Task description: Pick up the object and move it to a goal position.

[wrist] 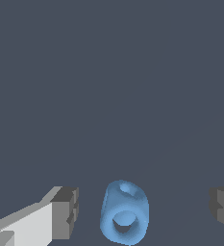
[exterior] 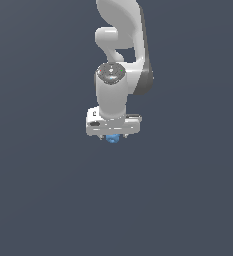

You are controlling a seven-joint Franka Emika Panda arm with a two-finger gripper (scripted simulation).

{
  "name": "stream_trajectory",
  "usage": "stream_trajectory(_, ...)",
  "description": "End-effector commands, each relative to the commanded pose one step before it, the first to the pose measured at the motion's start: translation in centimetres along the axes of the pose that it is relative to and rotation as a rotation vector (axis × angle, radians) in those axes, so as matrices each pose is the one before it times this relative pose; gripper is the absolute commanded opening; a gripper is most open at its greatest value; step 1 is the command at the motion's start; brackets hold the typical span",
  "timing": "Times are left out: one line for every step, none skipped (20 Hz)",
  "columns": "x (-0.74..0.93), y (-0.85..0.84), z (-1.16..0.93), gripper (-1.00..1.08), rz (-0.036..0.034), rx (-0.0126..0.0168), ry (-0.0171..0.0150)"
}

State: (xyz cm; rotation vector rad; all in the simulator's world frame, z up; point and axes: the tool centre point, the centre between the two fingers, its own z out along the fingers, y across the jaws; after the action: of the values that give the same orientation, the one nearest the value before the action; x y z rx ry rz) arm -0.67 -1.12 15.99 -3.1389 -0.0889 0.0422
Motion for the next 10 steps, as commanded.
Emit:
stream_trajectory(0.009, 0.004, -0.012, 1.0, -0.00072, 0.00003, -0.00017)
stream_trajectory(-0.035, -0.013, 0.029, 1.0, 0.00068, 0.0, 0.00011)
stream_trajectory(-0.061, -0.004, 0.065, 1.0, 0.00182, 0.00004, 0.00013)
stream_trajectory(-0.087, -0.005, 0.094, 1.0, 0.00283, 0.00005, 0.00026)
stream_trajectory(-0.114, -0.005, 0.123, 1.0, 0.00383, 0.00006, 0.00038)
stream_trajectory(-0.141, -0.006, 0.152, 1.0, 0.00478, 0.00007, 0.00049)
stream_trajectory(-0.169, -0.005, 0.179, 1.0, 0.00573, 0.00009, 0.0006)
stream_trajectory(-0.195, -0.003, 0.203, 1.0, 0.00659, 0.0001, 0.00069)
stream_trajectory(-0.224, -0.003, 0.229, 1.0, 0.0074, 0.00011, 0.00076)
stream_trajectory(-0.256, 0.002, 0.255, 1.0, 0.00833, 0.00012, 0.00084)
